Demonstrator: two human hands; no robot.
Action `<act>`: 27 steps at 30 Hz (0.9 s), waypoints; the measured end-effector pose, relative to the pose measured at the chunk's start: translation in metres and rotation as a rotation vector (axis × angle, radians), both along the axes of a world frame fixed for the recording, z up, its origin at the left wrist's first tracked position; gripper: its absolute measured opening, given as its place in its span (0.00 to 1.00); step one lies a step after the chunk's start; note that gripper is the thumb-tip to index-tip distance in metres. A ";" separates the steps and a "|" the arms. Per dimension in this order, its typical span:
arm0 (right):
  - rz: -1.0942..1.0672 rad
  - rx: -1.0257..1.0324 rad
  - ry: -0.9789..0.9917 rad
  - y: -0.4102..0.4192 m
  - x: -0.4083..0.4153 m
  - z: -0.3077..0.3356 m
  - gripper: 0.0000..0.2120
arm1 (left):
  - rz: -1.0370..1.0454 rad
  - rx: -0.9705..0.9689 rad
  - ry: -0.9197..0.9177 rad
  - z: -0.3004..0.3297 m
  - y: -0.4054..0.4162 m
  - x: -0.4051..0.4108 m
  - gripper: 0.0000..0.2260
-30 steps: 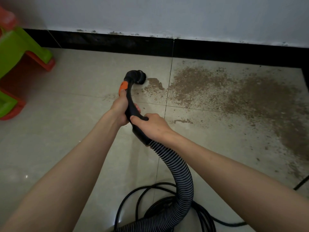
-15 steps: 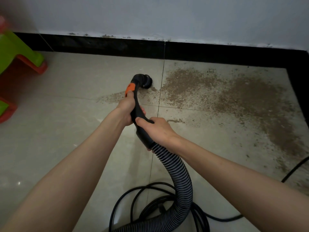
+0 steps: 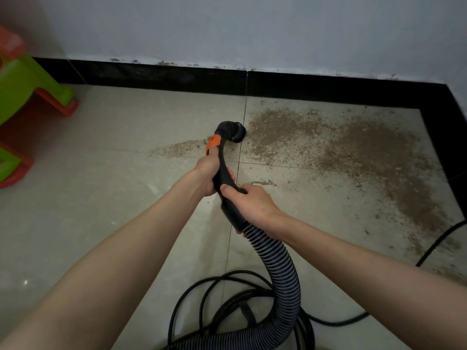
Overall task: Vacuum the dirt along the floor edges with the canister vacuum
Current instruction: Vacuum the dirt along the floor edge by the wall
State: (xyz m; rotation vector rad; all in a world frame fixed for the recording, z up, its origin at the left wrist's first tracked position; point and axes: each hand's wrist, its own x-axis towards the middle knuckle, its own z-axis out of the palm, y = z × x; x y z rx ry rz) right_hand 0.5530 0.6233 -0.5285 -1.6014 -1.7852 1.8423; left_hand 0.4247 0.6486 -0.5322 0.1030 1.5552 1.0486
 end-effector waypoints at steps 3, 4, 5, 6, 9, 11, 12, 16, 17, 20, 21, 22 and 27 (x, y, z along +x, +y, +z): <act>0.044 0.032 0.010 -0.002 -0.008 0.002 0.18 | 0.044 0.006 0.003 0.004 -0.007 -0.011 0.21; 0.061 0.036 0.022 -0.002 -0.012 0.003 0.17 | 0.071 0.007 0.010 0.005 -0.011 -0.016 0.21; 0.084 0.038 0.034 -0.003 -0.017 0.004 0.17 | 0.104 0.008 0.021 0.006 -0.015 -0.022 0.22; 0.116 0.042 0.043 -0.004 -0.023 0.005 0.17 | 0.142 0.008 0.032 0.007 -0.020 -0.030 0.23; 0.221 0.068 0.045 -0.010 -0.048 0.010 0.18 | 0.265 0.000 0.058 0.010 -0.037 -0.054 0.25; 0.303 0.106 0.027 -0.016 -0.067 0.013 0.18 | 0.338 -0.011 0.063 0.013 -0.052 -0.071 0.27; 0.348 0.122 0.016 -0.019 -0.075 0.015 0.18 | 0.372 -0.018 0.061 0.013 -0.059 -0.079 0.29; 0.445 0.097 0.003 -0.034 -0.102 0.018 0.18 | 0.469 -0.047 0.059 0.012 -0.089 -0.104 0.34; 0.463 0.102 -0.006 -0.038 -0.107 0.018 0.19 | 0.485 -0.055 0.055 0.012 -0.095 -0.108 0.34; 0.511 0.130 -0.038 -0.045 -0.116 0.018 0.20 | 0.518 -0.092 0.031 0.011 -0.107 -0.115 0.33; 0.516 0.109 -0.039 -0.046 -0.116 0.018 0.20 | 0.523 -0.104 0.020 0.011 -0.109 -0.116 0.32; 0.524 0.080 -0.035 -0.046 -0.115 0.018 0.21 | 0.525 -0.113 0.012 0.010 -0.110 -0.116 0.32; 0.525 0.069 -0.043 -0.043 -0.106 0.015 0.19 | 0.479 -0.106 0.007 0.009 -0.107 -0.107 0.34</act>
